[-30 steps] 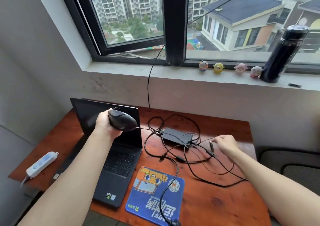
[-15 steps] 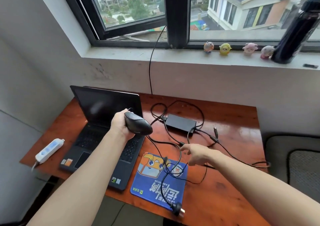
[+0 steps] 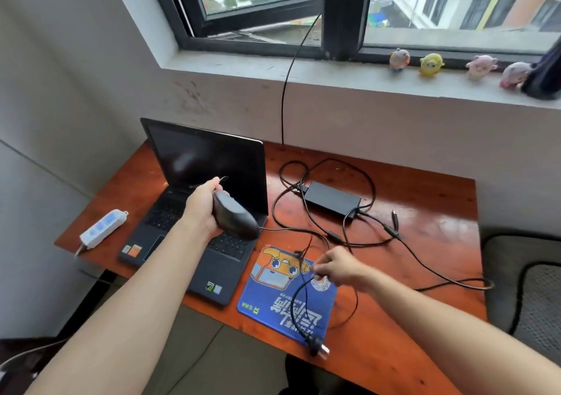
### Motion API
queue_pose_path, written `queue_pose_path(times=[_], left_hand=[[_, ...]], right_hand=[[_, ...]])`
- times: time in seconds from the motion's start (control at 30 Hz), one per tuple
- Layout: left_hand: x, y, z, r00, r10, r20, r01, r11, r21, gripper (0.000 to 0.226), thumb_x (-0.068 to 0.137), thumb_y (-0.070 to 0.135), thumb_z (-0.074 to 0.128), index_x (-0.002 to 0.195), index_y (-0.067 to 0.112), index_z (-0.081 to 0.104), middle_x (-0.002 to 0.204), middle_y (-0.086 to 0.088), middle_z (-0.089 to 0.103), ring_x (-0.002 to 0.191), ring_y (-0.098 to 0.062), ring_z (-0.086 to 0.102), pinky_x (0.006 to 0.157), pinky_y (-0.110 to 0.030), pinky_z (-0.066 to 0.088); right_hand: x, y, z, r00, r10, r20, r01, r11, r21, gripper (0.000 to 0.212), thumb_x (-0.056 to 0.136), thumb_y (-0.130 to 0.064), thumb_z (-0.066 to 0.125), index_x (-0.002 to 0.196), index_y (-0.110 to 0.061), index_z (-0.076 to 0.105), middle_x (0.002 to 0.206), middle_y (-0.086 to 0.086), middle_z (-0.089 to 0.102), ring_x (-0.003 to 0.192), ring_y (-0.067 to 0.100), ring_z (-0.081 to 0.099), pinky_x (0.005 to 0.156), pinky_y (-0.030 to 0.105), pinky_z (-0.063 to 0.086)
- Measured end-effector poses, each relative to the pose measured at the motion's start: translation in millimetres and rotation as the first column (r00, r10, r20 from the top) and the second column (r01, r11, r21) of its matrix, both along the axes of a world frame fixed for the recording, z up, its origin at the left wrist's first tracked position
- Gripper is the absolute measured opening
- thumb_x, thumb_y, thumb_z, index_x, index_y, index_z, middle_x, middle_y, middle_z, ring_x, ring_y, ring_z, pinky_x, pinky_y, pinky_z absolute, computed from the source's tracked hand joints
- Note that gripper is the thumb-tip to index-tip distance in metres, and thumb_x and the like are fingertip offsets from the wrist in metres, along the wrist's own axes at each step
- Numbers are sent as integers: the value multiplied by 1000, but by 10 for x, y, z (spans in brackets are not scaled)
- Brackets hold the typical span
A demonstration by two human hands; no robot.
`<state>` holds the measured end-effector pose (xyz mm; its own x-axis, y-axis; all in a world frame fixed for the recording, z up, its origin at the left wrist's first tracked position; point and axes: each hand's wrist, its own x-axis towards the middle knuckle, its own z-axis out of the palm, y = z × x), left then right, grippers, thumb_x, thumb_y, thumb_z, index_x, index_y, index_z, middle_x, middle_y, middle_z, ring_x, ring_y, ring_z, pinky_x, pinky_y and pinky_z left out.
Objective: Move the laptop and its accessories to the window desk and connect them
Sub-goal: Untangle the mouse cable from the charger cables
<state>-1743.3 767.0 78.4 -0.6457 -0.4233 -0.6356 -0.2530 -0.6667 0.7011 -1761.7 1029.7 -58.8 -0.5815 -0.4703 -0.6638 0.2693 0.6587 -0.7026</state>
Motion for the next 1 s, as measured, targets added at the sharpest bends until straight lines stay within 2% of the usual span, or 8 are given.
queue_pose_path(times=[0.07,0.17,0.23,0.47,0.57,0.7,0.83,1.0], left_hand=[[72,-68,-76,983,-158,91,174,963,-205,40,87,22,64,53,18,42,45,1,39,35,-11,40,40,-17,38],[142,-90,-224,864,-357,356,499,707,-501,44,78,22,74,49,14,41,47,-7,40,39,-19,39,48,-24,37],[146,-62,-266,817,-391,424,576,586,-570,45,76,22,76,49,14,42,49,-8,40,42,-18,38,51,-27,34],[-115,574,12,610,-753,247,717,391,-578,28,77,26,78,61,8,63,55,-2,60,49,-9,54,63,-30,43],[-194,808,164,530,-826,193,749,349,-564,24,77,29,78,62,13,66,53,0,61,44,-16,45,55,-26,39],[-245,1016,308,510,-858,65,741,399,-541,23,81,23,74,91,2,69,66,-8,63,40,-8,47,46,-23,38],[-283,1119,360,479,-872,103,739,338,-583,17,82,18,73,79,4,65,52,2,60,39,-6,50,45,-20,43],[-301,967,340,578,-805,129,699,408,-587,19,89,18,66,75,4,65,61,-11,54,45,-17,45,52,-29,37]], right_hand=[[-283,198,277,998,-35,49,39,995,-88,7,87,-12,68,85,-7,72,62,-3,63,44,5,42,42,19,35],[-628,506,670,999,-39,-26,36,991,-125,6,84,-10,71,88,-6,72,59,-7,59,50,6,41,46,20,36],[-758,677,899,993,-65,-103,53,992,-116,2,81,-9,72,82,-11,74,62,-5,59,54,7,43,48,20,35],[-825,719,1480,978,143,-150,-148,989,-25,10,78,-14,73,70,-20,74,63,-8,61,54,5,45,49,20,35],[-828,671,1668,972,176,-158,-182,983,-18,5,79,-17,74,74,-20,76,63,-8,60,53,3,44,48,19,34],[-824,623,1781,969,173,-178,-176,984,1,7,77,-18,73,82,-14,77,64,-6,59,54,5,44,47,20,30],[-796,587,1797,971,158,-180,-164,986,-20,13,79,-24,74,78,-11,75,65,0,54,54,8,40,46,20,28],[-803,685,1737,921,-171,-351,107,975,-195,23,87,-25,71,71,-8,72,51,-11,53,44,0,43,44,12,33]])
